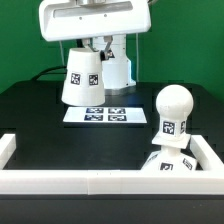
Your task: Assemble lamp
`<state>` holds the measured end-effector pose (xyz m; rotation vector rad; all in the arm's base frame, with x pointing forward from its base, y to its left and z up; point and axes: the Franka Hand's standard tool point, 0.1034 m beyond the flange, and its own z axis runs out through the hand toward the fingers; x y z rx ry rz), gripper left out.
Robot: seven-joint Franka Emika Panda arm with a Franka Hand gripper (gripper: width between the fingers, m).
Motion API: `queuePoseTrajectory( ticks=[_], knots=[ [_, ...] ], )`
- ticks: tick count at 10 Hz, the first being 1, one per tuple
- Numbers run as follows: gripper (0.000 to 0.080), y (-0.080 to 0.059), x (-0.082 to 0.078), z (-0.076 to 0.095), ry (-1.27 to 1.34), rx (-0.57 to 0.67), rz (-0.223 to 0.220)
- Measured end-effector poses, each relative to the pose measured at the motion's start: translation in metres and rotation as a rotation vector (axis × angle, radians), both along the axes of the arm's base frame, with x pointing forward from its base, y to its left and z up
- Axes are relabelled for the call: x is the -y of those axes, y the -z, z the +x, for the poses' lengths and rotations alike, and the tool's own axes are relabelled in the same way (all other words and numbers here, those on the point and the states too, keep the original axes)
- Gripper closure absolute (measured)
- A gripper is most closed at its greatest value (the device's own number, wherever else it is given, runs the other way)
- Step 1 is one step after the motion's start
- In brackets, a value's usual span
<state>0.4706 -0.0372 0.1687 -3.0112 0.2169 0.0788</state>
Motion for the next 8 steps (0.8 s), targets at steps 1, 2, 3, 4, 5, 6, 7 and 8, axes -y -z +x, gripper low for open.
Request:
queuePoseTrajectory(
  ticks=[1, 2, 3, 4, 5, 6, 7, 8],
  knots=[
    [0.0752, 0.000, 0.000, 0.000, 0.000, 0.000, 0.000],
    [0.0752, 0.001, 0.000, 0.000, 0.000, -0.002, 0.000],
    [0.0752, 0.001, -0.001, 0.000, 0.000, -0.001, 0.000],
    [0.0752, -0.006, -0.011, 0.008, -0.001, -0.002, 0.009],
    [0.0752, -0.014, -0.022, 0.023, -0.014, 0.011, 0.017],
    [0.0752, -0.020, -0.031, 0.035, 0.001, 0.021, 0.017],
    [0.0752, -0.028, -0.043, 0.047, 0.005, 0.028, 0.019],
    [0.0752, -0.037, -0.055, 0.058, 0.008, 0.044, 0.021]
  ],
)
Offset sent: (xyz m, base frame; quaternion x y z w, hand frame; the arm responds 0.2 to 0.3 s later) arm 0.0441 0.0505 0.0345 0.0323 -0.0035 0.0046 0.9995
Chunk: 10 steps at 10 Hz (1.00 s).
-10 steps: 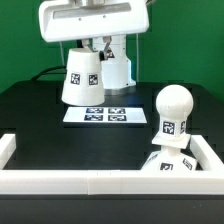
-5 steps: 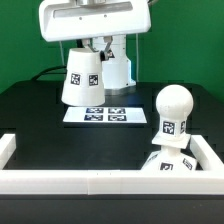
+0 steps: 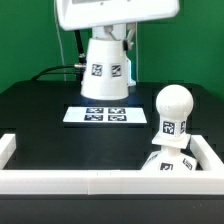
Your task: Assemble lamp
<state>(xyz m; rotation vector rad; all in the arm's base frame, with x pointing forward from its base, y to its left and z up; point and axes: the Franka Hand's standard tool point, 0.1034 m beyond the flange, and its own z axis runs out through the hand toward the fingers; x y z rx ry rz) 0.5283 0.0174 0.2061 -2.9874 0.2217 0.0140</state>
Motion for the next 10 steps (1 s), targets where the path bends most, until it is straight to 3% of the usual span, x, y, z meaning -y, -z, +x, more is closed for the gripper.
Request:
queuePoseTrajectory(
  ticks=[2, 4, 10],
  knots=[
    [0.0752, -0.020, -0.023, 0.016, 0.054, -0.018, 0.011],
    [0.0752, -0.039, -0.035, 0.033, 0.086, -0.020, 0.019],
    [0.0752, -0.037, -0.042, 0.038, 0.109, -0.051, 0.018]
  ],
)
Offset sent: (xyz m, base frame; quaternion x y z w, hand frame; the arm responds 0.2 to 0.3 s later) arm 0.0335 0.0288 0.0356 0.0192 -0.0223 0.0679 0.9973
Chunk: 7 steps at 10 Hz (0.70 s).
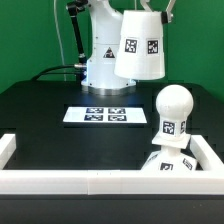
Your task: Assemble lamp
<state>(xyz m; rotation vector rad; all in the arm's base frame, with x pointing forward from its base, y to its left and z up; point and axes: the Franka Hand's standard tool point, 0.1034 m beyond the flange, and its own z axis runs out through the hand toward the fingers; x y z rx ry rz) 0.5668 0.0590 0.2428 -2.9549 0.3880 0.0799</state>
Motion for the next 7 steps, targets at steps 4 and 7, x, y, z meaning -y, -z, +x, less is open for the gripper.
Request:
queuePoseTrajectory(
  ticks=[4, 7],
  knots=[
    [0.0752, 0.002, -0.024, 0.028, 0.010, 0.021, -0.003],
    [0.0752, 0.017, -0.050, 0.036, 0.032, 0.009, -0.006]
  ],
)
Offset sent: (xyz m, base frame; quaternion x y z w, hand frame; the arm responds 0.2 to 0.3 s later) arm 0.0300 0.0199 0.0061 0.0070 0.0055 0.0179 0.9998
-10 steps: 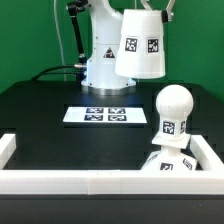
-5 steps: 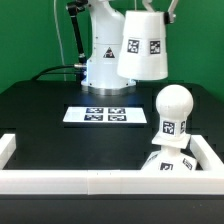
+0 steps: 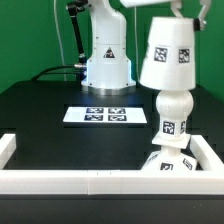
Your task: Assemble lamp
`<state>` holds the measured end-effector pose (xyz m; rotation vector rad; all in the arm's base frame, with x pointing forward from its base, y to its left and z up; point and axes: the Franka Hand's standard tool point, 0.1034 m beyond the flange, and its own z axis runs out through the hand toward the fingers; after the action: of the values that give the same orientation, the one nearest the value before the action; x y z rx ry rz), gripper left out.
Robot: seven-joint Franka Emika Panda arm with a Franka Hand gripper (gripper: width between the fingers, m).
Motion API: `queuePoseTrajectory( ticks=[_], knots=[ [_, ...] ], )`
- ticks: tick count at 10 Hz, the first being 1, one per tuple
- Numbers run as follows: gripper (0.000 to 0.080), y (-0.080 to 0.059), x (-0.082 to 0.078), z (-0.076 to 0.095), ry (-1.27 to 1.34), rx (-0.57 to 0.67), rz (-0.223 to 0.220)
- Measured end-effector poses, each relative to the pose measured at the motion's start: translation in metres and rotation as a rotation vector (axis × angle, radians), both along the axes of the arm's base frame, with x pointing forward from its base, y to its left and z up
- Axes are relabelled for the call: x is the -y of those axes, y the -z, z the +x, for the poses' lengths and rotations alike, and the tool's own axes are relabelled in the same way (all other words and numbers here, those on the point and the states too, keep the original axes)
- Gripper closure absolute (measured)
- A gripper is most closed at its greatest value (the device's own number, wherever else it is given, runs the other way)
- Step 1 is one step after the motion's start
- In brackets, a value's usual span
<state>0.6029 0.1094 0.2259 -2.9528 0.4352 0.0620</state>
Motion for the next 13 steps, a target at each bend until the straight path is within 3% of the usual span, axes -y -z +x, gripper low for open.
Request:
queuePoseTrajectory(
  ticks=[3, 10, 13],
  knots=[
    [0.0752, 0.023, -0.015, -0.001, -0.019, -0.009, -0.011],
    [0.0752, 0.058, -0.005, -0.010, -0.061, 0.024, -0.027],
    [0.0752, 0.060, 0.002, -0.012, -0.078, 0.022, -0.028]
  ],
)
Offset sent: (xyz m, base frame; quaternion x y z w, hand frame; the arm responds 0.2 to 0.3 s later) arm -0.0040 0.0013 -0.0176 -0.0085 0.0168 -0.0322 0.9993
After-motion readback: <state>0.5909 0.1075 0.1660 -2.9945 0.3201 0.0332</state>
